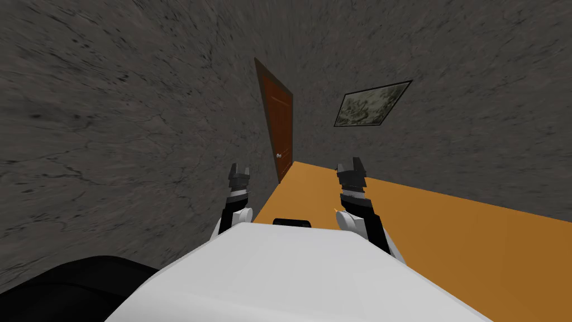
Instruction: Pull the door open
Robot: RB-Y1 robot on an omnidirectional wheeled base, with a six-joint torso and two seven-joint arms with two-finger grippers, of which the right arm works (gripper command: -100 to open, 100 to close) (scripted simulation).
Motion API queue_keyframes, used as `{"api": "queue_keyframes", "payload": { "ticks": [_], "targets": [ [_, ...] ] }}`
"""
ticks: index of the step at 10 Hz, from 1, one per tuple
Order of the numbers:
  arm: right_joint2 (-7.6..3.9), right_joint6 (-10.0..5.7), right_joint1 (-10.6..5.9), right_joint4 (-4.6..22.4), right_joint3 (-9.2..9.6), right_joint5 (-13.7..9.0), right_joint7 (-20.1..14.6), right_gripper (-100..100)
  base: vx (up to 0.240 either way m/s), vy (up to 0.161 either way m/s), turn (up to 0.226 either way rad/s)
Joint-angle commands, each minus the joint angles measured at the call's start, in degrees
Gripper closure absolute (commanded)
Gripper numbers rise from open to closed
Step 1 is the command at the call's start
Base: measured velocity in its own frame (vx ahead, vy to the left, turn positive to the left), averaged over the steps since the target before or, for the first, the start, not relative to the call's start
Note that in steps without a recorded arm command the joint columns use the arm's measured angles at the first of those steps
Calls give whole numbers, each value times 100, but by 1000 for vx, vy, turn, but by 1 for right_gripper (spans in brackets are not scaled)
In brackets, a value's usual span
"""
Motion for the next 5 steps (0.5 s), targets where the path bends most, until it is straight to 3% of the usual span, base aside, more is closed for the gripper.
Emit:
{"api": "queue_keyframes", "payload": {
  "ticks": [1, 5],
  "targets": [
    [-49, -67, -43, 188, 30, 100, 162, -100, 98, -54, 135],
    [-135, -213, -136, 593, 96, 317, 515, -100, 135, -78, 104]
  ]
}}
